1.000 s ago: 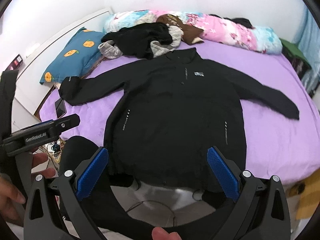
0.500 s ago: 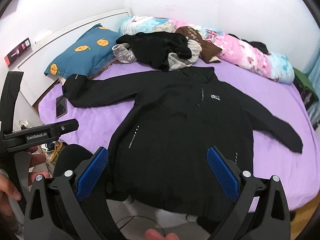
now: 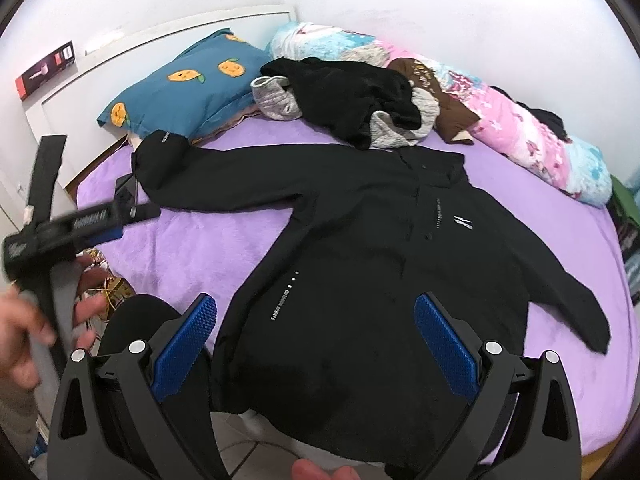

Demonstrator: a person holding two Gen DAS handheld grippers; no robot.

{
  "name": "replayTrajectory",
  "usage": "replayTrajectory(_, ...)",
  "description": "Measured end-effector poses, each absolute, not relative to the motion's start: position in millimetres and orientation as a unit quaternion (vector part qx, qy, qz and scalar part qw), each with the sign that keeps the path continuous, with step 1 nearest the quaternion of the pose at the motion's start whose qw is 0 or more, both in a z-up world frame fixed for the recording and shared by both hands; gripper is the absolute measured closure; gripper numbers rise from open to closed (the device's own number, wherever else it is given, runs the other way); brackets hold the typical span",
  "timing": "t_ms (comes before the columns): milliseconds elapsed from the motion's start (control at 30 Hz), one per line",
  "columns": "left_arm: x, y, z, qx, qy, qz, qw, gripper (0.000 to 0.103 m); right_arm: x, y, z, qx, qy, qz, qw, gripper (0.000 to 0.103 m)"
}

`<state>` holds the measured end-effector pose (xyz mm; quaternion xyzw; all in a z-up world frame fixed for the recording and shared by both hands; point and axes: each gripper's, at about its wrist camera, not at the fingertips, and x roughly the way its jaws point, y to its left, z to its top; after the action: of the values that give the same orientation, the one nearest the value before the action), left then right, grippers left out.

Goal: Fold large clothes
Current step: 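Reach the left gripper to the jacket sleeve cuff near the phone and grasp it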

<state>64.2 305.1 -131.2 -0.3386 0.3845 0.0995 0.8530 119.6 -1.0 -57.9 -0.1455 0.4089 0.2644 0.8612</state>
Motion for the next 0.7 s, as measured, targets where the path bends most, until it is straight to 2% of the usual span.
replayTrajectory(433,118,462,-230,-0.395,0.285,0.144,0.861,0.006,131,15,-96,-0.139,0.458,0.262,0.838,0.005)
replayTrajectory(567,136,511,-269,-0.463,0.275,0.139,0.832,0.006,133,13,-103,-0.140,0.465,0.253,0.837,0.005)
replayTrajectory(700,140,545,-294,-0.545,0.226,0.114,0.800,0.006,137,10,-110,-0.123,0.485,0.261,0.826,0.005)
